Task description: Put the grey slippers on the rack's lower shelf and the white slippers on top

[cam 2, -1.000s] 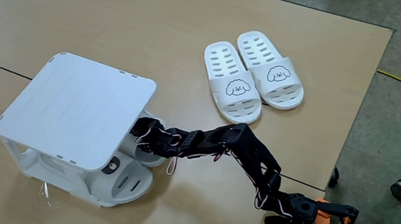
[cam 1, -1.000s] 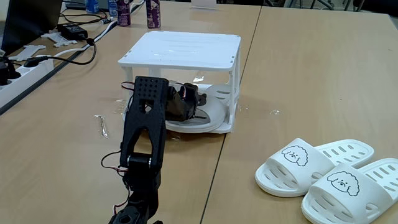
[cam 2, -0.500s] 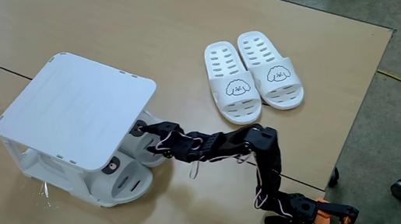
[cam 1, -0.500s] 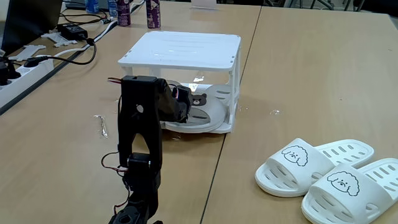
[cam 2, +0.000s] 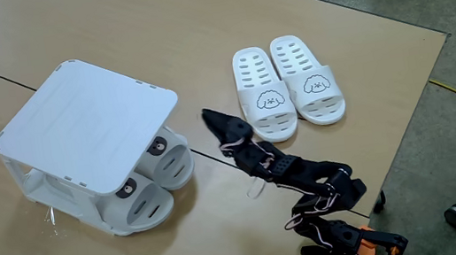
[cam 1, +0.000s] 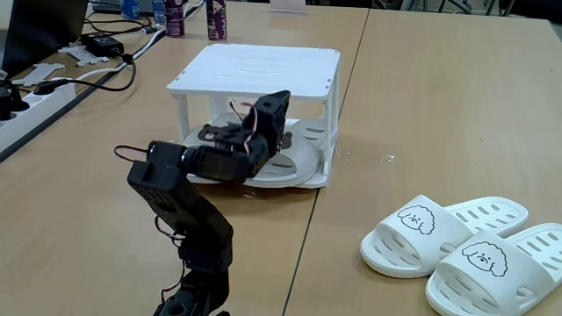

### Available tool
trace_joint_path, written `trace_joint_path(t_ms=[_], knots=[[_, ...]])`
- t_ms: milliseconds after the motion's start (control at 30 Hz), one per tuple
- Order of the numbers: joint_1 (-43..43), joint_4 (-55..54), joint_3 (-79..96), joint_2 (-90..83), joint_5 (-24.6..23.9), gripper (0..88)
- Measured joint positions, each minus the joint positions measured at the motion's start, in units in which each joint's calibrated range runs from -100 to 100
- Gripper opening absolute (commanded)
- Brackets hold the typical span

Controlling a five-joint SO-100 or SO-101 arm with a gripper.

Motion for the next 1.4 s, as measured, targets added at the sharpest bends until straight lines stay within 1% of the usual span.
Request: trace_joint_path(t_ms=[67,133,167,267,400,500,567,633,833,867,900,933,967,1033,1400], knots=[[2.0,-10.2,7.7,-0.1,0.0,0.8],[3.1,-17.4,16.1,-0.2,0.0,0.8],[4.8,-19.5,19.0,-0.2,0.0,0.8],[8.3,-21.5,19.0,2.9,0.0,0.8],[10.8,-27.3,19.0,17.0,0.0,0.8],[10.7,-36.1,19.7,31.0,0.0,0.7],[12.2,-42.2,19.3,38.6,0.0,0.7],[14.9,-45.6,18.1,43.8,0.0,0.7],[26.4,-47.3,13.1,52.6,0.0,1.2],[27.4,-47.3,11.5,53.6,0.0,2.7],[28.2,-47.3,9.7,54.5,0.0,6.7],[29.1,-47.3,7.9,55.3,0.0,13.6],[29.8,-47.3,5.4,56.2,0.0,18.0],[29.7,-47.3,2.2,57.6,0.0,22.1],[29.8,-46.5,-14.0,64.5,0.0,22.7]])
